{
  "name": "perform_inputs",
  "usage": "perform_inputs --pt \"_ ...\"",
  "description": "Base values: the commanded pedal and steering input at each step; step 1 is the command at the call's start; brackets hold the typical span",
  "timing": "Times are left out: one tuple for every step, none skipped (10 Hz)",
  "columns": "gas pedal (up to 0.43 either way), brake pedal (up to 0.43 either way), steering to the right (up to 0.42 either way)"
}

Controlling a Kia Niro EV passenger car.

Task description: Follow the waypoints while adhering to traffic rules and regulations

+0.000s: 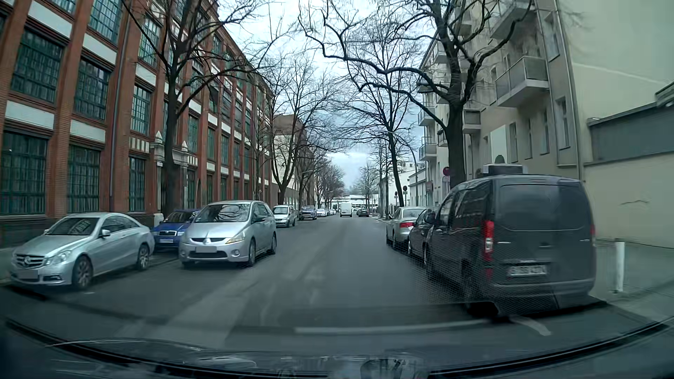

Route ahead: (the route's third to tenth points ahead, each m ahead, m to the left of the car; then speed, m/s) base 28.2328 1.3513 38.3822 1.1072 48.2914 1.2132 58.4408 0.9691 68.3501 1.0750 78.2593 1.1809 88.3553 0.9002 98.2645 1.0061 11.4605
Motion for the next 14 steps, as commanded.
perform_inputs --pt "0.079 0.012 -0.004" --pt "0.079 0.012 -0.004" --pt "0.079 0.012 -0.003" --pt "0.079 0.012 -0.002" --pt "0.079 0.012 0.0" --pt "0.047 0.012 0.0" --pt "0.047 0.012 0.0" --pt "0.02 0.012 0.0" --pt "0.008 0.012 0.0" --pt "0.0 0.012 0.0" --pt "0.0 0.012 0.0" --pt "0.0 0.012 0.0" --pt "0.0 0.012 0.001" --pt "0.0 0.012 0.001"
